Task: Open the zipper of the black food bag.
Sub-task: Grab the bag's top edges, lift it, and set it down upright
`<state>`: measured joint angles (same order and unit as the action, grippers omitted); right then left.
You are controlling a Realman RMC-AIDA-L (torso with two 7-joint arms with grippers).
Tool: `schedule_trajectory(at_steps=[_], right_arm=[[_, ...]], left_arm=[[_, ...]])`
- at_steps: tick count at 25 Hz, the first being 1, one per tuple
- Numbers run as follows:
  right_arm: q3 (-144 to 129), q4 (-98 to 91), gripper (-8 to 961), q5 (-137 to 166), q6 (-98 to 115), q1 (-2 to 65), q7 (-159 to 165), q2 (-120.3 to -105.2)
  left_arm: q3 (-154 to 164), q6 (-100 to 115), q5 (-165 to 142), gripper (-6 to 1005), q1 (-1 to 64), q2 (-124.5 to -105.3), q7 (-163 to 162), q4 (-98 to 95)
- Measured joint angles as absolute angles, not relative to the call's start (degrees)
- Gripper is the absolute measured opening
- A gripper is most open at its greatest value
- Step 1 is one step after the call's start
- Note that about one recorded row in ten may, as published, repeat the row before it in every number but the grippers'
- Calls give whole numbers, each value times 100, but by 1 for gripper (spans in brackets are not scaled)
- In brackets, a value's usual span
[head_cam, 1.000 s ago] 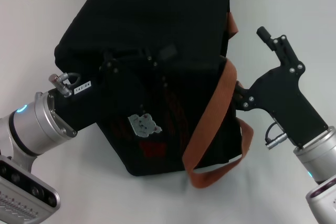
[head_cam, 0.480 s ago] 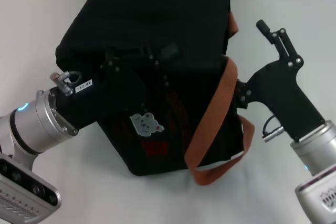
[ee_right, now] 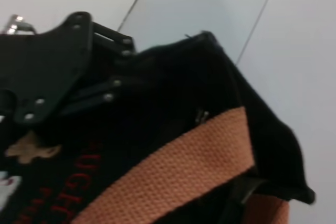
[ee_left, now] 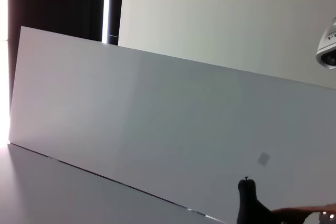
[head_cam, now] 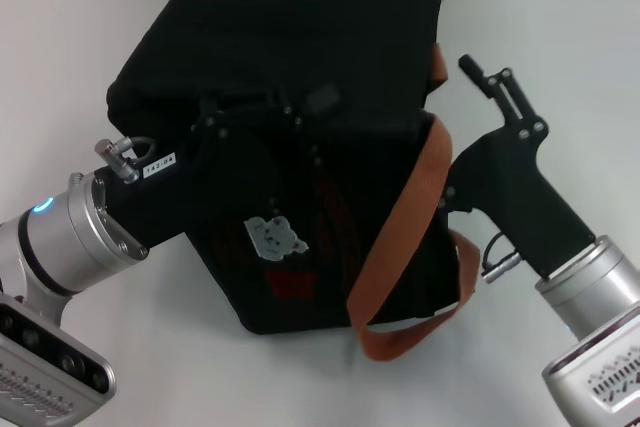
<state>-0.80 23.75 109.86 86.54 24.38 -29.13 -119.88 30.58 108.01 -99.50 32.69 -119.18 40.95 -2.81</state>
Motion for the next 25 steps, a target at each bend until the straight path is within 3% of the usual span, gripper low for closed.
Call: schedule_trajectory(at_steps=[20, 25], right_arm=[[-24, 2416, 840, 11250, 8886, 2498, -3147, -11988], [-53, 2406, 707, 11301, 8651, 2570, -3147, -11988]], left_arm=[[3067, 10801, -9946, 105, 3296, -11918, 4095, -246], [3067, 10803, -9949, 101, 3296, -11918, 4095, -246]])
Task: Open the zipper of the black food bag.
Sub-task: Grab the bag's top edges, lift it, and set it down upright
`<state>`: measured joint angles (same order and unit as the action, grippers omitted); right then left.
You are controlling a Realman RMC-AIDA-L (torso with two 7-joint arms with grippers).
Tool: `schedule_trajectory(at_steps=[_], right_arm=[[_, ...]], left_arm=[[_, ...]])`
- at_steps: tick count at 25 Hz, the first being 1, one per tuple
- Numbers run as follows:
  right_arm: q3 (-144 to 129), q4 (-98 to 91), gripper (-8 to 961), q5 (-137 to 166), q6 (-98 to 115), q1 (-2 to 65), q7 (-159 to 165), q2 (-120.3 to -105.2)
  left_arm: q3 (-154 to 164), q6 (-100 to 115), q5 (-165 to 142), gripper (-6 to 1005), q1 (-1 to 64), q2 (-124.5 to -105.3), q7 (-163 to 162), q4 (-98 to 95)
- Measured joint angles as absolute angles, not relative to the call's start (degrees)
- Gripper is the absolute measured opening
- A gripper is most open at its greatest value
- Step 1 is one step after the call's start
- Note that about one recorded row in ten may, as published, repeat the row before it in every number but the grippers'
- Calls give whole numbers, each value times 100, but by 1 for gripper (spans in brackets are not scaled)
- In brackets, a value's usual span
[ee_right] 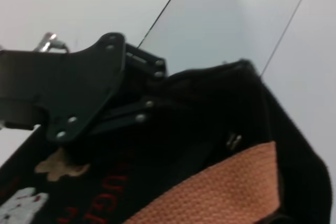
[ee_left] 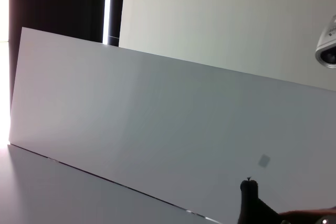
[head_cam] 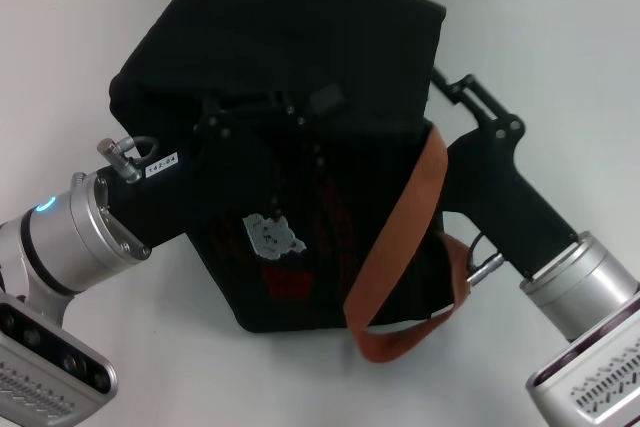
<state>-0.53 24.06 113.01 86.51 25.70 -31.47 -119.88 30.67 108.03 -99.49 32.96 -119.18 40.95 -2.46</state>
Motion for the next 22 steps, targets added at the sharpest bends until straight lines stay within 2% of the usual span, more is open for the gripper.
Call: schedule_trajectory(at_steps=[12, 14, 20, 22], right_arm=[[-56, 2443, 441, 11523, 8508, 2588, -3434, -11988], [-61, 2509, 224, 11523, 8524, 2556, -3690, -11988], [-11, 2572, 38, 11516, 8644, 2354, -3777, -11988], [-9, 2558, 116, 11502, 8685, 2289, -3751, -11988]], left_arm=[[3068, 10813, -9951, 105, 3296, -11918, 4095, -246], [3068, 10817, -9951, 106, 3296, -11918, 4095, -246], [3067, 10822, -9949, 109, 3296, -11918, 4095, -246], [3067, 10822, -9949, 109, 3295, -11918, 4095, -245]])
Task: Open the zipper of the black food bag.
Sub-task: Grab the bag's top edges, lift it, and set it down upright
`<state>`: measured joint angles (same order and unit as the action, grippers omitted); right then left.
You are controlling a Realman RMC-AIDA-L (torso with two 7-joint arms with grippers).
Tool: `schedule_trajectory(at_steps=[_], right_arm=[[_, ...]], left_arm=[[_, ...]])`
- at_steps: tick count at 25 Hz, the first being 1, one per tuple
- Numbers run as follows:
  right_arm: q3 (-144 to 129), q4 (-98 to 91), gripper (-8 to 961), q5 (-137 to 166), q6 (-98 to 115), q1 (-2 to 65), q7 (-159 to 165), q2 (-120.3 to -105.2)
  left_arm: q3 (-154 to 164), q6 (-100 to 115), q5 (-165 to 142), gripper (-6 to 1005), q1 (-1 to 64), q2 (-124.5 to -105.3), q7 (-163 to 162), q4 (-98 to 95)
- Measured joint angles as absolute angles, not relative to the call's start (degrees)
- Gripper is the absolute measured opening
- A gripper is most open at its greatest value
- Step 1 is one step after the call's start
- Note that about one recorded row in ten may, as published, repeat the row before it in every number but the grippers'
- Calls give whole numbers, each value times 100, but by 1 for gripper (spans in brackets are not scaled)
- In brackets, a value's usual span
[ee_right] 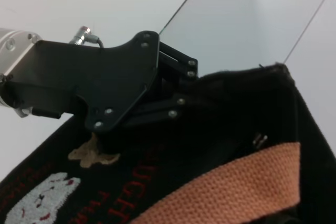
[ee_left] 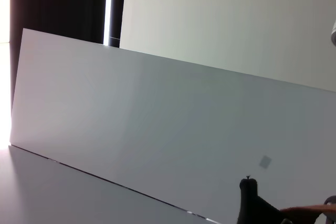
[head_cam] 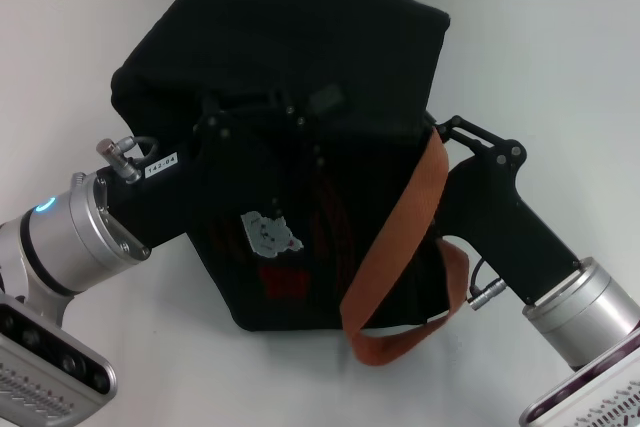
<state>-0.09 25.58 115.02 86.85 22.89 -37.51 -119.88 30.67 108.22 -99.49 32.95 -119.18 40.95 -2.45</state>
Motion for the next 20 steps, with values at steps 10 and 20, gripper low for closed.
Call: schedule_trajectory(at_steps=[10, 20], right_arm=[[-8, 2565, 366, 11516, 8692, 2337, -3788, -11988], [-76, 2554, 623, 11716, 8695, 2297, -4108, -11988]], left_arm=[[3066, 10805, -9948, 113, 3292, -11918, 4095, -246], [3059, 10816, -9950, 117, 3273, -11917, 4095, -246]])
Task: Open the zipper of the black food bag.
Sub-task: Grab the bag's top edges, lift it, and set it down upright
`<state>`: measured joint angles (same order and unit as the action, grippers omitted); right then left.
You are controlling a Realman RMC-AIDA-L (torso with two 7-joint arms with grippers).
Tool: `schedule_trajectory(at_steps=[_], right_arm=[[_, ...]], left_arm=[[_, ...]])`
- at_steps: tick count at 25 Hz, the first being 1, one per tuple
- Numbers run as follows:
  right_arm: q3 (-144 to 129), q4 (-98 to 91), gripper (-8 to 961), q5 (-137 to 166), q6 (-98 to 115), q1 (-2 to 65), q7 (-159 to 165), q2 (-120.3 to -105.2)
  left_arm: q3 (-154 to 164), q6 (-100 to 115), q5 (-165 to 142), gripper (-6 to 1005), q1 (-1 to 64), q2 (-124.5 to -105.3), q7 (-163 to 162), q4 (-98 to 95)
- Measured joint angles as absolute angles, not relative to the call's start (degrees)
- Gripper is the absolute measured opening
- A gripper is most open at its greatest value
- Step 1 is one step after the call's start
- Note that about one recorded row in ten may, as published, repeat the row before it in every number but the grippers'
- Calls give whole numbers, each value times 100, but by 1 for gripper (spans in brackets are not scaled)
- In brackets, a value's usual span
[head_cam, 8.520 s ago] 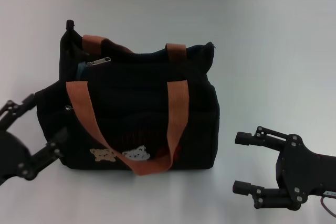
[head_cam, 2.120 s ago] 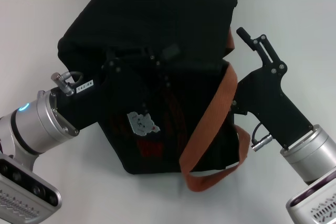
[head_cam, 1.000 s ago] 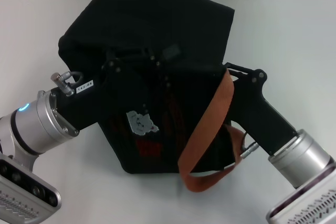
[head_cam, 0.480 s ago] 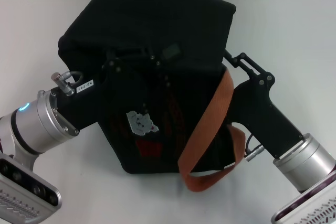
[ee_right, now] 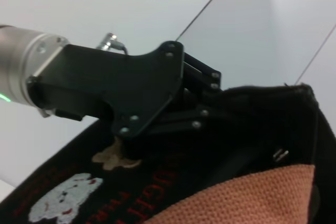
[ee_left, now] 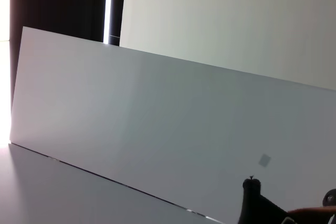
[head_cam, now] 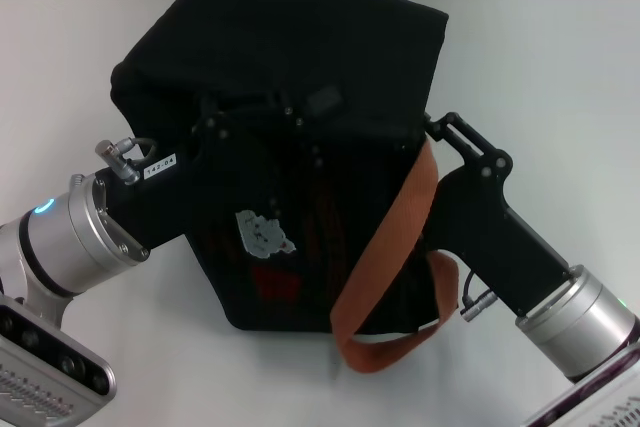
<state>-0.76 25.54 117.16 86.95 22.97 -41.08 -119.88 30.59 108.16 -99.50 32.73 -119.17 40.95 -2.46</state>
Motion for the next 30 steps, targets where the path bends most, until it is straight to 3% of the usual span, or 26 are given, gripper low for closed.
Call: schedule_trajectory(at_steps=[29, 30], right_arm=[[-14, 2512, 566, 11828, 8709, 2366, -4405, -11988], [-14, 2512, 518, 11828, 8709, 2366, -4405, -11988]], left_arm=[[3067, 10802, -9949, 129, 3278, -11918, 4096, -237], [3067, 10804, -9949, 129, 3279, -11918, 4096, -237]])
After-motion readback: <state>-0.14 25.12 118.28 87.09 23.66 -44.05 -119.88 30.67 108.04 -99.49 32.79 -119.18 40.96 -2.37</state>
